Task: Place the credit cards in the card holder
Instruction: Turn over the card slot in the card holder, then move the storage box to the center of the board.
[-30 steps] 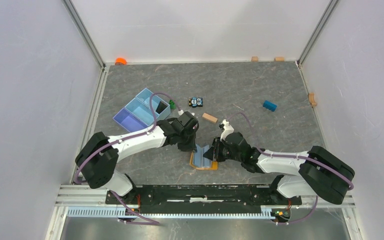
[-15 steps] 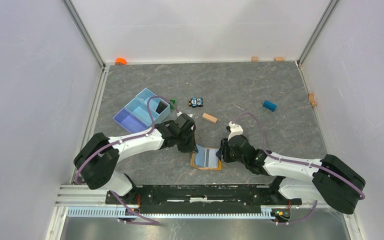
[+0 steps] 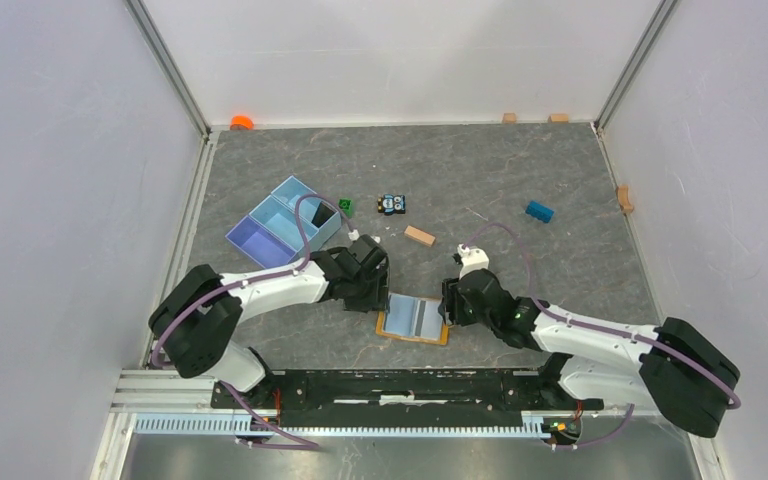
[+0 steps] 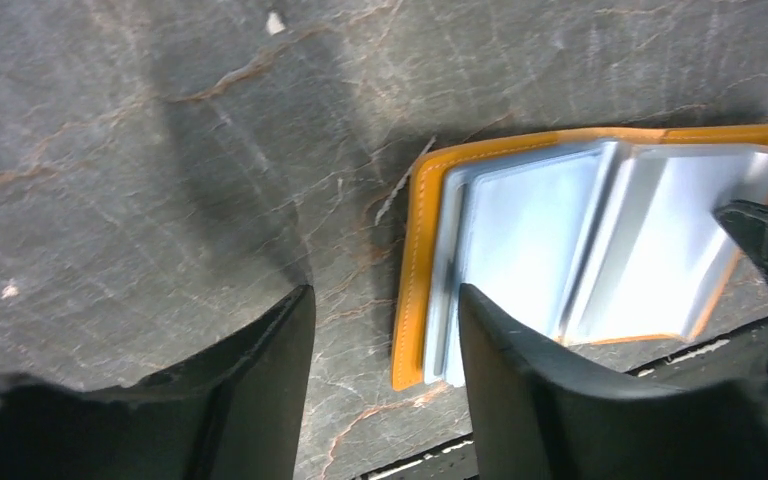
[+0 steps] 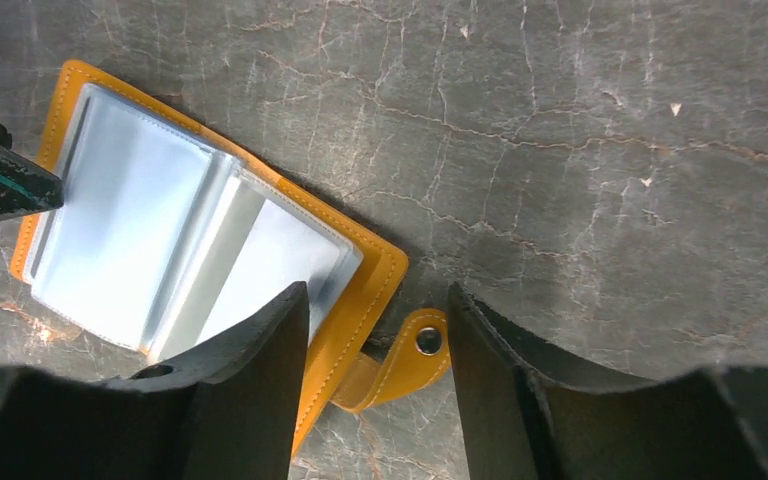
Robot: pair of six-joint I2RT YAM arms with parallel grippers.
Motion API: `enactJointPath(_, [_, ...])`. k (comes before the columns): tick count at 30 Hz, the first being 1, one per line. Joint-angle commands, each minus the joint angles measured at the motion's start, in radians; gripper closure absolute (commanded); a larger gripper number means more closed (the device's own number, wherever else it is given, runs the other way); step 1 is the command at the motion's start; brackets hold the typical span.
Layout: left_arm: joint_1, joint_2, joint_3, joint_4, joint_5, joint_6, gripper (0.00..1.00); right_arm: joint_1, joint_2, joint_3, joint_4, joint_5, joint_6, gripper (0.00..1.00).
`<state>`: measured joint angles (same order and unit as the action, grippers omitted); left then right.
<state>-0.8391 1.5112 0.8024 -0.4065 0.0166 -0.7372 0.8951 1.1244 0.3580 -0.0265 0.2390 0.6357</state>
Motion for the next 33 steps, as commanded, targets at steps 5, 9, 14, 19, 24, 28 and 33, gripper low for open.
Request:
enactJointPath(5, [0.003, -0.133, 0.069, -0.086, -0.07, 0.122, 0.21, 0.004, -0.068, 0.092, -0.06, -0.021, -0.091, 0.33])
enactJointPath(9, [0.021, -0.184, 0.12, -0.147, -0.081, 0.164, 0.14, 0.003, -0.085, 0.103, -0.048, -0.051, -0.094, 0.3])
enactJointPath(14, [0.089, -0.214, 0.185, -0.251, -0.156, 0.267, 0.08, 0.002, -0.118, 0.104, -0.032, -0.069, -0.104, 0.25])
enactJointPath(19, [0.269, -0.2, 0.27, -0.322, -0.207, 0.342, 0.06, 0.001, -0.157, 0.107, -0.029, -0.062, -0.135, 0.19])
enactJointPath(24, [0.39, -0.113, 0.388, -0.32, -0.264, 0.292, 0.07, -0.003, -0.178, 0.105, -0.025, -0.05, -0.174, 0.16])
enactJointPath(28, [0.401, -0.006, 0.48, -0.25, -0.275, 0.261, 0.07, -0.014, -0.17, 0.114, -0.026, -0.058, -0.207, 0.13])
enactJointPath(33, [0.422, 0.188, 0.619, -0.252, -0.287, 0.204, 0.07, -0.033, -0.191, 0.119, -0.03, -0.07, -0.24, 0.09])
